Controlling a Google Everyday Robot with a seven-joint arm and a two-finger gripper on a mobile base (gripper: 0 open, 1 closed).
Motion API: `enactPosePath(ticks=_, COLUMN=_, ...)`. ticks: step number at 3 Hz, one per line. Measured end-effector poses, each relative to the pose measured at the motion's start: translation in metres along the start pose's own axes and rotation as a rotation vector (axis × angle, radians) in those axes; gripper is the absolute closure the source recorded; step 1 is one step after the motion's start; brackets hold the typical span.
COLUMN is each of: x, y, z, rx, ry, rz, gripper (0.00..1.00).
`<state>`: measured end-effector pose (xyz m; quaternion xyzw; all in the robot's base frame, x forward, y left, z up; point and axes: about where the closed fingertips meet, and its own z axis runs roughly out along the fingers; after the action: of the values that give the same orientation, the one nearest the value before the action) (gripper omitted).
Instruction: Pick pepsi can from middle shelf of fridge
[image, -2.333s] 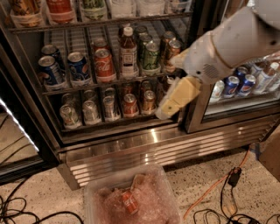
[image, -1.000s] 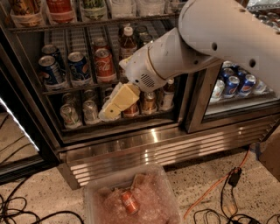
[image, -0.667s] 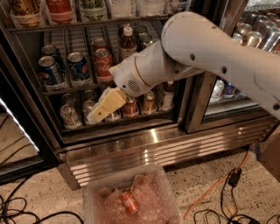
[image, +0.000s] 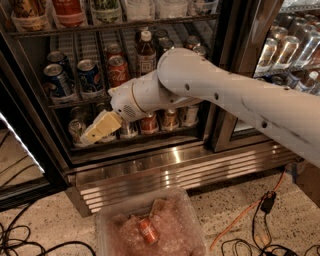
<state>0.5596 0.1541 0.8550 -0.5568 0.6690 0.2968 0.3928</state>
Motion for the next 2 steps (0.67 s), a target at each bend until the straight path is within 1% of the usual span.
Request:
enactPosePath(ticks=1, x=-0.001, y=-0.003, z=0.023, rx=0.05, ry=-0.02, rz=0.008, gripper=0.0)
enactPosePath(ticks=2, x=-0.009, y=-0.013, z=0.043, rx=0.149, ry=-0.053, rz=0.021, gripper=0.0)
